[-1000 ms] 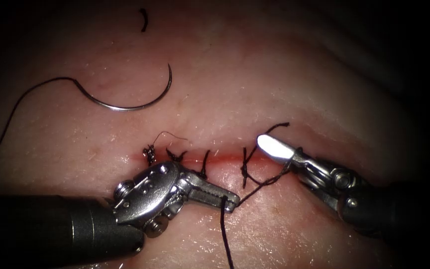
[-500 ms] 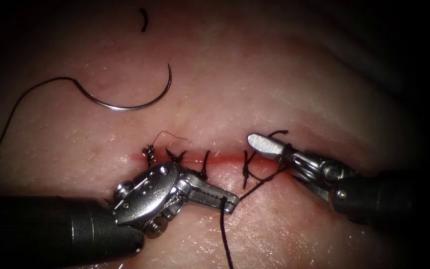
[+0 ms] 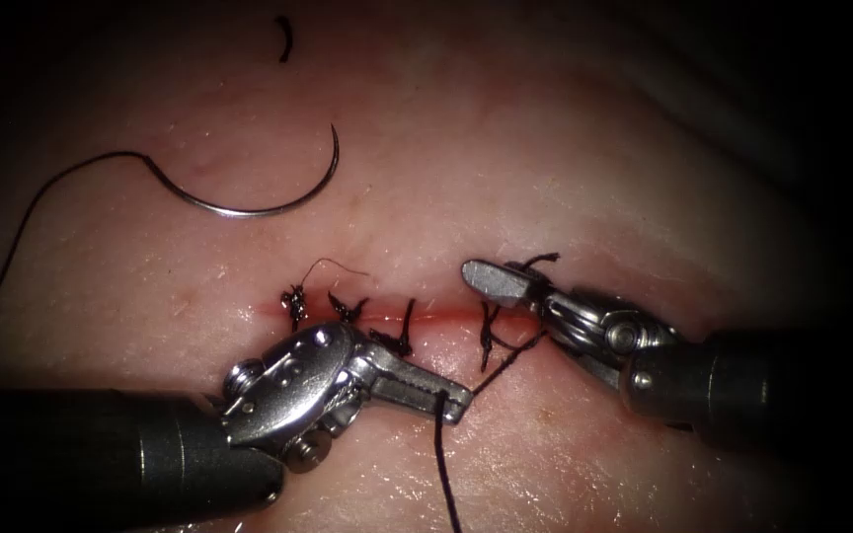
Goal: Wound Closure
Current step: Grasp the tail end of the suture with the right jaws, then tension the knot by pulling down with the right and up with the left
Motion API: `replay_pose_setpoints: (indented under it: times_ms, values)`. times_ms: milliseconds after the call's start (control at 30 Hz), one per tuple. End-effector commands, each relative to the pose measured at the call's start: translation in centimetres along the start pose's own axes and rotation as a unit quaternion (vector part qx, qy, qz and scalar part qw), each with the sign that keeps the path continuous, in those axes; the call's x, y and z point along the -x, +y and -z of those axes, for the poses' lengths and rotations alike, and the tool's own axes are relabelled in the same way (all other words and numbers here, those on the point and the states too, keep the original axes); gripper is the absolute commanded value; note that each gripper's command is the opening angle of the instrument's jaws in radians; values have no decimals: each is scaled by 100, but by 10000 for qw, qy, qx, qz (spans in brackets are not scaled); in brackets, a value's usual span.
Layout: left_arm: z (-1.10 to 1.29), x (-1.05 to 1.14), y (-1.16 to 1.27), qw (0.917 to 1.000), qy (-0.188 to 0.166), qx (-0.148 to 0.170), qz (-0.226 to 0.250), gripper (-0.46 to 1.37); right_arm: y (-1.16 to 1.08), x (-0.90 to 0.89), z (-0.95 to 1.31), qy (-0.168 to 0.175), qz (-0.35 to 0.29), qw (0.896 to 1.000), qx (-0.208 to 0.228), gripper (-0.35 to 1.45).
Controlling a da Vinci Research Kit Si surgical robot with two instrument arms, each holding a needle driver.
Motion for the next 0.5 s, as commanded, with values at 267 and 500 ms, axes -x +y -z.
replay_pose_setpoints:
  times_ms: [267, 500]
  values:
    - [5, -5, -6, 9999, 4, -86, 54, -35, -20, -11, 18, 320, 532, 9972, -419, -35]
    - [25, -31, -32, 9992, 37, -361, 174, -35, -41, -18, 38, 460, 1054, 9912, -656, -35]
